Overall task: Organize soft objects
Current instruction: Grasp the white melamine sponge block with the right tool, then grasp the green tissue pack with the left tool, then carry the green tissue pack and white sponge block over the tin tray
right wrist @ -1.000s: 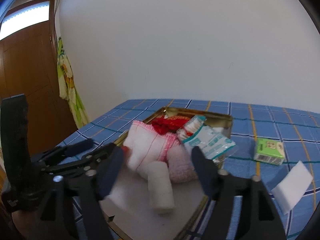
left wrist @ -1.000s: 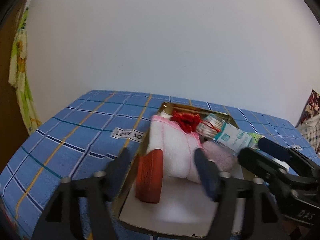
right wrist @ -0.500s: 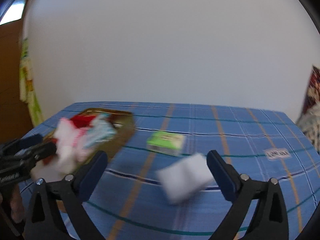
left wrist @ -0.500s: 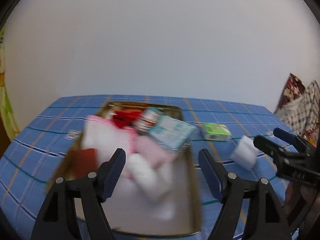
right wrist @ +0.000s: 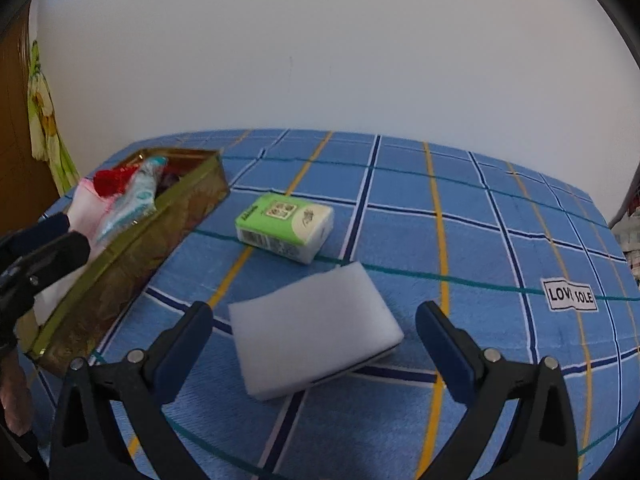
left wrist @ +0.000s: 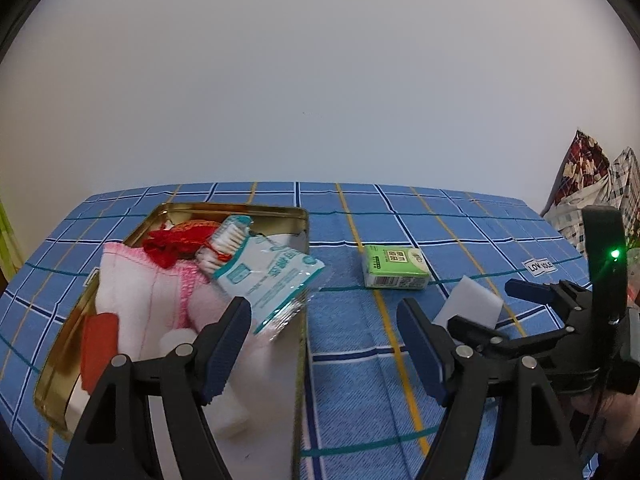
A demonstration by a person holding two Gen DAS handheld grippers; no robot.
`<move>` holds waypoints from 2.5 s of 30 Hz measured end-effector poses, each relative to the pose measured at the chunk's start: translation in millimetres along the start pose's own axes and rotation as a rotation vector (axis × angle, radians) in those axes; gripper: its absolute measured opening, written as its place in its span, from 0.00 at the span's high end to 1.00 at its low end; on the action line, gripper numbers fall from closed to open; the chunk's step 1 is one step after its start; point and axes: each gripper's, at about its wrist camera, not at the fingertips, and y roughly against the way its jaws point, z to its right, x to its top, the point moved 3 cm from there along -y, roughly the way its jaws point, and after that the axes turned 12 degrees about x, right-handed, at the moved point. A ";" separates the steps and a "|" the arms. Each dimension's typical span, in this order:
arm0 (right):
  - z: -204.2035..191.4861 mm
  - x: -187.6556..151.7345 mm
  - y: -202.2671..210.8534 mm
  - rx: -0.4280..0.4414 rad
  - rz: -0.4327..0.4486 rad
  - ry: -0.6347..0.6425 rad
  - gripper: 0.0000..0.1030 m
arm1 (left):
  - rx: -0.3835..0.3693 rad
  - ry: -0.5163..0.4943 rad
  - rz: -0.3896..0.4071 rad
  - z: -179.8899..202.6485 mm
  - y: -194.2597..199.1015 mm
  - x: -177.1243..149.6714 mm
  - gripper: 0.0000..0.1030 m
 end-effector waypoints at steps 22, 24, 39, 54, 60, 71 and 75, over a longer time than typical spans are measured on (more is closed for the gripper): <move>52.7 5.0 19.6 -0.148 0.037 -0.148 0.15 | -0.024 -0.139 -0.050 66.2 -28.9 12.1 0.25; 65.1 5.7 24.0 -0.171 0.045 -0.184 0.15 | -0.044 -0.151 -0.075 79.3 -39.6 15.0 0.25; 97.9 10.4 41.5 -0.257 0.095 -0.277 0.14 | -0.019 -0.210 -0.198 116.7 -116.4 19.9 0.25; 92.1 11.7 39.4 -0.279 0.091 -0.243 0.14 | -0.009 -0.226 -0.192 121.6 -137.8 28.8 0.24; 90.4 11.3 40.4 -0.280 0.092 -0.244 0.14 | -0.021 -0.250 -0.114 127.1 -119.8 36.1 0.22; 88.9 11.7 42.7 -0.282 0.095 -0.236 0.14 | -0.027 -0.221 -0.218 124.5 -147.0 29.9 0.20; 89.5 11.8 43.2 -0.282 0.095 -0.237 0.14 | -0.042 -0.227 -0.261 126.2 -154.3 25.0 0.20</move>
